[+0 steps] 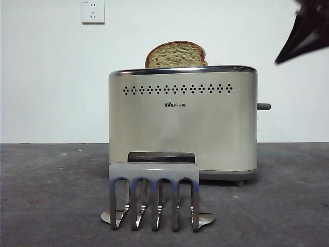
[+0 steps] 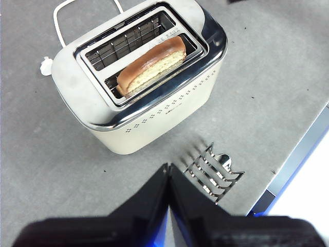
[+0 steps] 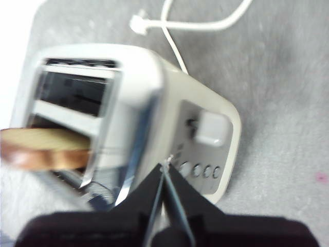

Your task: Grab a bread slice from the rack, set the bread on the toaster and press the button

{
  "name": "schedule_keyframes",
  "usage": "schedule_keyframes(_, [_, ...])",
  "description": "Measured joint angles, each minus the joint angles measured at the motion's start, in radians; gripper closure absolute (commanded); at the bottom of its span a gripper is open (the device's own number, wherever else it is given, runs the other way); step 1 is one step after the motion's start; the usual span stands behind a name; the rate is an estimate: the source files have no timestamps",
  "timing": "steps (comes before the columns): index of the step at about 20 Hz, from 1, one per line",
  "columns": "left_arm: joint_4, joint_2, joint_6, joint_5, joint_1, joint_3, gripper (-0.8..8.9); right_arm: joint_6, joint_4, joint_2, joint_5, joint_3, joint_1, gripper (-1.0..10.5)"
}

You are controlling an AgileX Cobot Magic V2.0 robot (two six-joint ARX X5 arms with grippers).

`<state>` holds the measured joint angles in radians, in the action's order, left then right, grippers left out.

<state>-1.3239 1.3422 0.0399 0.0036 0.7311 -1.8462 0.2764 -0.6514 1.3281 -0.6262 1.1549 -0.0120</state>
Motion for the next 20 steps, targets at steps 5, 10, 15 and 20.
schedule_keyframes(5, [0.0, 0.0, 0.0, 0.0, 0.0, 0.0, 8.19, -0.009, -0.133, -0.212, 0.115, 0.037, 0.0, 9.5])
schedule_keyframes(10, [0.0, -0.021, 0.0, 0.0, 0.0, 0.0, 8.18, -0.064, -0.328, -0.376, 0.227, 0.223, 0.0, 9.5])
schedule_keyframes(15, [0.0, -0.034, 0.0, 0.0, 0.0, 0.0, 8.18, -0.129, -0.568, -0.401, 0.365, 0.438, 0.0, 9.5])
schedule_keyframes(20, [0.0, -0.034, 0.0, 0.0, 0.0, 0.0, 8.18, -0.146, -0.647, -0.395, 0.497, 0.52, 0.0, 9.5])
